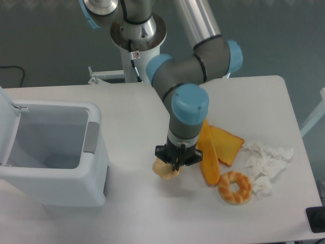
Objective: Pick up the round bread
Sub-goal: 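Lift the gripped round bread bun up off the table, then hold the round bread bun raised beside the baguette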
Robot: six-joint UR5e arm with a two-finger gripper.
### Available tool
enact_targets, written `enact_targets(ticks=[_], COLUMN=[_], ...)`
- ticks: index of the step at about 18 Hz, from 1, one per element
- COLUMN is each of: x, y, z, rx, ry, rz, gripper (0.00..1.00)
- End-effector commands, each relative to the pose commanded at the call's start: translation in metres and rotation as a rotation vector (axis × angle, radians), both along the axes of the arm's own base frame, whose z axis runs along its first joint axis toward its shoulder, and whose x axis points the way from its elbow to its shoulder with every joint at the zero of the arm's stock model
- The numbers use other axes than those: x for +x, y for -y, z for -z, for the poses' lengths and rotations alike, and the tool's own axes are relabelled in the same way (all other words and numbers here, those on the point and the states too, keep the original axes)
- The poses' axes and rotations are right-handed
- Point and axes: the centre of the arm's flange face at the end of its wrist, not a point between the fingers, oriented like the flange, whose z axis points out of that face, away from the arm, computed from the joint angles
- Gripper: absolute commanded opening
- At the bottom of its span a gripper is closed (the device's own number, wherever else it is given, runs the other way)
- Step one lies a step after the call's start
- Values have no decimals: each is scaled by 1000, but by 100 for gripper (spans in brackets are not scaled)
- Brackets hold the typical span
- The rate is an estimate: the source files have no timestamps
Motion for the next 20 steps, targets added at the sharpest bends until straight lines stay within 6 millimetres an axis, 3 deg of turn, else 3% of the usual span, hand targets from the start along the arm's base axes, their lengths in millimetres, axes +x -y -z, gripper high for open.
enact_targets(ticks=[7, 10, 12, 15, 20], x=[-2, 8, 16, 30, 40], y=[14, 17, 13, 16, 19], z=[-61, -82, -80, -96, -102], rx=[31, 35, 30, 35, 23], ry=[-146, -200, -198, -213, -193], rz=[297, 419, 448, 488, 519], gripper=[0, 0, 0, 0, 0])
